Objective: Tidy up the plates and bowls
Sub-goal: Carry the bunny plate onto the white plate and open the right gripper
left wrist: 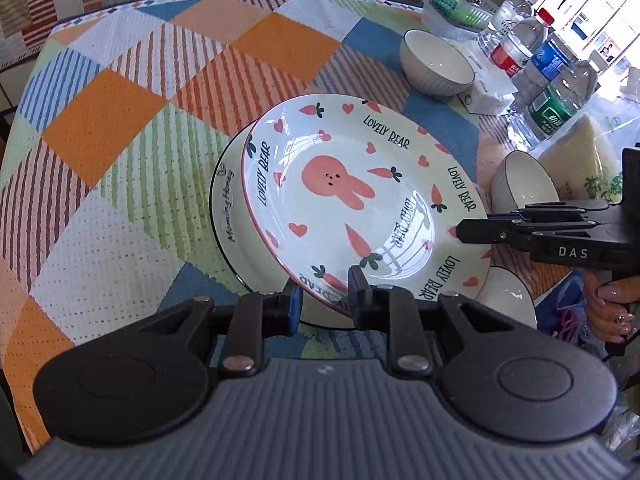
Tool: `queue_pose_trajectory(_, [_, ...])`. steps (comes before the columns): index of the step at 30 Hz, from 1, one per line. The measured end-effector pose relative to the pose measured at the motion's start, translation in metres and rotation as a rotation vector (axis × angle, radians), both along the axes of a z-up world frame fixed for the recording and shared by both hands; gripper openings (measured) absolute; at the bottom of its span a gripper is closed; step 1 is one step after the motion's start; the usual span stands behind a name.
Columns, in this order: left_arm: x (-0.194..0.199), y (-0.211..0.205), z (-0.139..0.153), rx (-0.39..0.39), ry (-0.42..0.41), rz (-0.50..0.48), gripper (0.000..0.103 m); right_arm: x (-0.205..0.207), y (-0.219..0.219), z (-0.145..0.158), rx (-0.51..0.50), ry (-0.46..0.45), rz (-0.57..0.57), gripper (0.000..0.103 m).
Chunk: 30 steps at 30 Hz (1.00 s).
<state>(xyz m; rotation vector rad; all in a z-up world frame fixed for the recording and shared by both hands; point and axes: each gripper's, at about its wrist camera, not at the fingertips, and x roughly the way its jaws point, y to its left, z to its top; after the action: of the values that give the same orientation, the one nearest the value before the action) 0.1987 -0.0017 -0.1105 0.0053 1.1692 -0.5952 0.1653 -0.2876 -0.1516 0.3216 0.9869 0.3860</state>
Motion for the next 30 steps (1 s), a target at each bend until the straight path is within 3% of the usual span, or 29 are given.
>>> queue_pose_trajectory(18, [0.010, 0.010, -0.021, -0.028, 0.103, 0.079, 0.024, 0.008, 0.024, 0.007, -0.151, 0.022, 0.002, 0.026])
queue_pose_trajectory(23, [0.014, 0.002, -0.018, 0.043, 0.096, 0.097, 0.025, 0.007, 0.039, 0.013, -0.260, 0.015, 0.002, 0.030])
queue_pose_trajectory(30, [0.014, -0.005, -0.019, 0.162, 0.075, 0.109, 0.024, -0.004, 0.054, 0.020, -0.359, -0.067, 0.047, 0.029])
